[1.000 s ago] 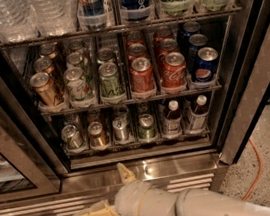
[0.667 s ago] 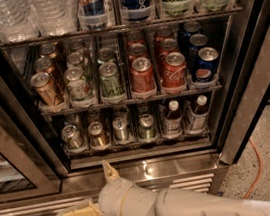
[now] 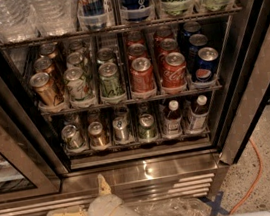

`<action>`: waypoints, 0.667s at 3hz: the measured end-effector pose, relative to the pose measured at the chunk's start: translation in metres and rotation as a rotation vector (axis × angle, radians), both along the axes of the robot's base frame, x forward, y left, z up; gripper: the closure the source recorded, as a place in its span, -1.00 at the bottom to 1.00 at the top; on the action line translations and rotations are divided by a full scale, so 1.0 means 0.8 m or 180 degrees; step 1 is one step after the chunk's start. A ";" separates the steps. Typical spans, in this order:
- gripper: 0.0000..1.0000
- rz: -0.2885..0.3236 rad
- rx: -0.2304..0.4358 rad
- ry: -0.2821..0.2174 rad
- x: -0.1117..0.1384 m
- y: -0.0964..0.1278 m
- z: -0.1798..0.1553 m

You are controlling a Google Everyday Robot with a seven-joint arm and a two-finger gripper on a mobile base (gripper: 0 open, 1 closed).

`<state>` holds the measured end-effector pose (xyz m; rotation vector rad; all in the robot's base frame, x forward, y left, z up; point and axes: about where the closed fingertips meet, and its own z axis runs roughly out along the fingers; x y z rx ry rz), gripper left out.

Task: Pick orange can from bottom shelf of fridge

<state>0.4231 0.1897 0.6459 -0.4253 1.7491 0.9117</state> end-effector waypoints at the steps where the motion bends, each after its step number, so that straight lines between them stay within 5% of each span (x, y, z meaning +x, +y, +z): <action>1: -1.00 -0.0301 0.0148 0.0178 0.015 0.014 -0.021; 2: -1.00 -0.0853 0.0104 0.0405 0.061 -0.029 -0.058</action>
Offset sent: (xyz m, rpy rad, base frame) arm 0.1008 -0.0994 -0.0872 0.0119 0.2249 -0.5496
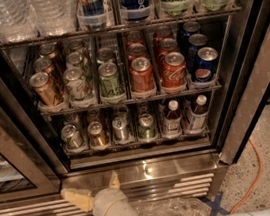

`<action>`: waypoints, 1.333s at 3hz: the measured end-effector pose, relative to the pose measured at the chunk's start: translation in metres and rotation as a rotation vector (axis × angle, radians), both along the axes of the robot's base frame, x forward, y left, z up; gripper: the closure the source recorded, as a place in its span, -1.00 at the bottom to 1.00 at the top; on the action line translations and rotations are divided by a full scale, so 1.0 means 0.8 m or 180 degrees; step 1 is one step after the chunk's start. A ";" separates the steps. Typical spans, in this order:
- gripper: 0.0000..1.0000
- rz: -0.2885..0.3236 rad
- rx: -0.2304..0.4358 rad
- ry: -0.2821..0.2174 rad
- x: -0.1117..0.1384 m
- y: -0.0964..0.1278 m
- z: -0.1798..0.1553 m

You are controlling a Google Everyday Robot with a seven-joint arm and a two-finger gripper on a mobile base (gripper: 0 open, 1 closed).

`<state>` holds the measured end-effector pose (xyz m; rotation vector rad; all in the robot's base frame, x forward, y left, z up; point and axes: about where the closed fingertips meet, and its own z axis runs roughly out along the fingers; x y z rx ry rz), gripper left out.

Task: Pick orange can from bottom shelf of fridge

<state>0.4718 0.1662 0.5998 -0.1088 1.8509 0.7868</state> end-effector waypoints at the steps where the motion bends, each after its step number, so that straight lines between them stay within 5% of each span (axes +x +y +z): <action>1: -1.00 -0.0105 -0.0030 0.0031 0.007 -0.010 -0.005; 3: -1.00 -0.0315 0.0042 -0.0062 0.045 0.000 -0.028; 4: -1.00 -0.0493 -0.0145 -0.0343 0.082 0.000 -0.019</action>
Offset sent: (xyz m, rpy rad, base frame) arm 0.0126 -0.0047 -0.0136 0.0314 0.0150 -0.0545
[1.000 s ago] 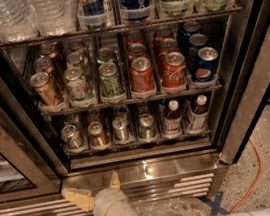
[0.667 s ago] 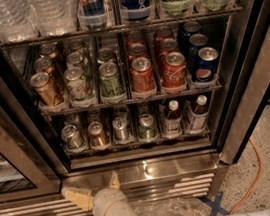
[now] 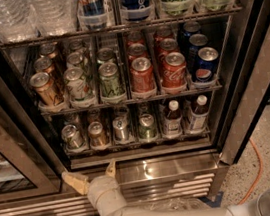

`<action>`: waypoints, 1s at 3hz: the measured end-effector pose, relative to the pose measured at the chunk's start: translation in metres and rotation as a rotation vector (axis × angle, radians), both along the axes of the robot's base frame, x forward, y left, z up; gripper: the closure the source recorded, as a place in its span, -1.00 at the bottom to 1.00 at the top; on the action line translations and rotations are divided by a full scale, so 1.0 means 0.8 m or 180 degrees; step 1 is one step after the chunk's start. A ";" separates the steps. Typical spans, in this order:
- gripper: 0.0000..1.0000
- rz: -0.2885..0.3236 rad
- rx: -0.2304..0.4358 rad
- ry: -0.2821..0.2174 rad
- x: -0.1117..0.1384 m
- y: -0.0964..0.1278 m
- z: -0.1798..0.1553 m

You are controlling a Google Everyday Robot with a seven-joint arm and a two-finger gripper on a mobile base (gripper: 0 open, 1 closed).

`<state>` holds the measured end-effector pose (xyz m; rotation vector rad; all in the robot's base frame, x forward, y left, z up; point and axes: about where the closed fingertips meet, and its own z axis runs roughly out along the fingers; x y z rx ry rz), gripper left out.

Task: Pick orange can from bottom shelf of fridge

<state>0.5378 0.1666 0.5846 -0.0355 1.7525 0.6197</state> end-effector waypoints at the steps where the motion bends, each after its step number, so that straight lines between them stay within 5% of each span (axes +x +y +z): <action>1: -1.00 -0.0176 -0.0286 -0.0241 0.034 -0.007 0.024; 2: -1.00 -0.0161 -0.0248 -0.0240 0.038 0.001 0.018; 3: -0.64 -0.0181 -0.0273 -0.0306 0.042 0.011 0.018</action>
Offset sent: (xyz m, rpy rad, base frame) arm 0.0232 -0.0052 0.0166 -0.0771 -0.0653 -0.0482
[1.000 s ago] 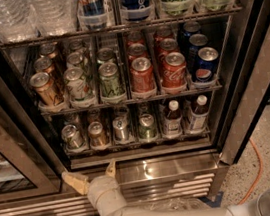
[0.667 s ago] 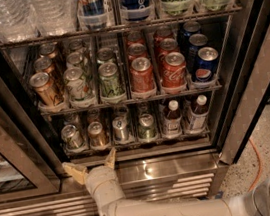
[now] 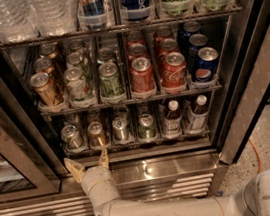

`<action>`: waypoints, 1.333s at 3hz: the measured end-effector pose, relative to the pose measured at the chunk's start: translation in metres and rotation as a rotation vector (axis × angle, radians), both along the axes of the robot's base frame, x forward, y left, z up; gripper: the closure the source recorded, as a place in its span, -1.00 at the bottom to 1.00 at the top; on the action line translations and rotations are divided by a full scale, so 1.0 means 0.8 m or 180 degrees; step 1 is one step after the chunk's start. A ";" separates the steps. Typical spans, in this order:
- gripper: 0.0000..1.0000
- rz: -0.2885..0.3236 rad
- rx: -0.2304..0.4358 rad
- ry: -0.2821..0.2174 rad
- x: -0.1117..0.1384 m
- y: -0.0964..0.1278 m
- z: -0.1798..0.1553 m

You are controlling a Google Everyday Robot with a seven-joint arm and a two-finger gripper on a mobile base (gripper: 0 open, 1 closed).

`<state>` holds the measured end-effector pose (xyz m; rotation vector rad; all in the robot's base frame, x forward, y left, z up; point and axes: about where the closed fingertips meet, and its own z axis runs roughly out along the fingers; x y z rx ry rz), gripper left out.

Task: Pick orange can from bottom shelf of fridge

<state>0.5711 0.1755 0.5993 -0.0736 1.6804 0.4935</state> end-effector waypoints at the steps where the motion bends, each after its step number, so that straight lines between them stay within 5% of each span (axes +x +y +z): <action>1: -0.25 -0.0082 -0.0090 -0.0080 0.002 -0.002 0.004; 4: -0.30 -0.0333 -0.0371 -0.0249 0.048 -0.021 -0.010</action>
Offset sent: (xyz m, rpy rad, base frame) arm 0.0174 -0.0189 -0.0005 -0.0799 -0.0682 -0.1080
